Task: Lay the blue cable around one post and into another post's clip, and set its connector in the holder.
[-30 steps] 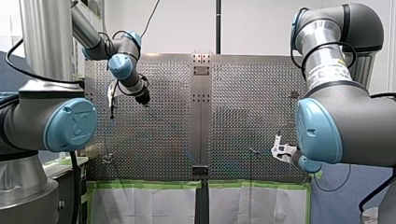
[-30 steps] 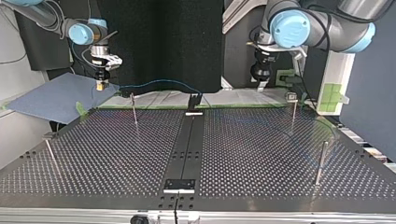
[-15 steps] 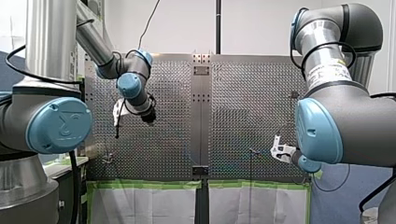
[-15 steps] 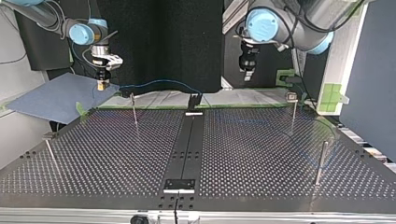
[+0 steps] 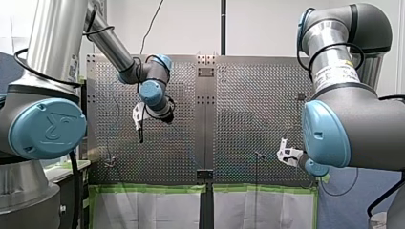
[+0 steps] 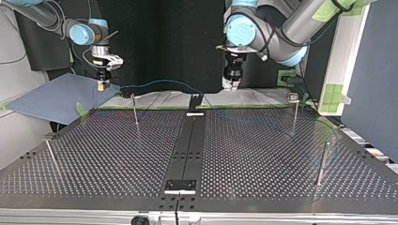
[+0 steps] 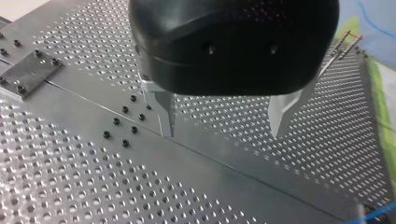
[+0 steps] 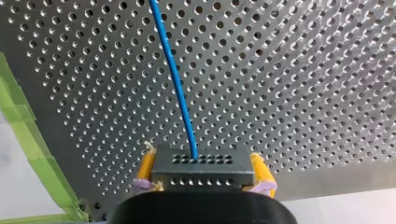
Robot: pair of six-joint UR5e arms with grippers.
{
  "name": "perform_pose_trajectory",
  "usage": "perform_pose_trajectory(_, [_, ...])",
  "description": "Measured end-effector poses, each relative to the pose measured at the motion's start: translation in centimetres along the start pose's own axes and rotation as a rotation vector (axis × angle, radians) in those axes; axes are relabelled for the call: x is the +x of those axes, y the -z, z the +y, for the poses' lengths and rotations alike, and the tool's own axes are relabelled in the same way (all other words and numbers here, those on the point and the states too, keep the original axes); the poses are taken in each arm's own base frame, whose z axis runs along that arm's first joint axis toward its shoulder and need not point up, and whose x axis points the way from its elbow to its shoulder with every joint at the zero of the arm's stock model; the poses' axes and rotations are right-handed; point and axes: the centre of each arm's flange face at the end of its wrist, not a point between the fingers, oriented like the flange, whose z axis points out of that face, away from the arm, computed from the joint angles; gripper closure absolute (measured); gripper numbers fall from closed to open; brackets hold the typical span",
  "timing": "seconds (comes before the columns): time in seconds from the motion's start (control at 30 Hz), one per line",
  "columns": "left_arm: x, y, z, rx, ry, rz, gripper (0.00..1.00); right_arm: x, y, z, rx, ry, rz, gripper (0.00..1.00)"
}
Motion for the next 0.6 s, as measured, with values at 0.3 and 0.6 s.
perform_pose_trajectory(0.3, [0.8,-1.5,-3.7,0.037,0.022,-0.065,0.00,0.0,0.0,-0.1,0.001,0.000,0.000,1.00])
perform_pose_trajectory(0.6, [2.3,-2.6,-8.1,0.132,0.089,-0.099,0.00,0.0,0.0,0.0,0.000,0.000,0.000,1.00])
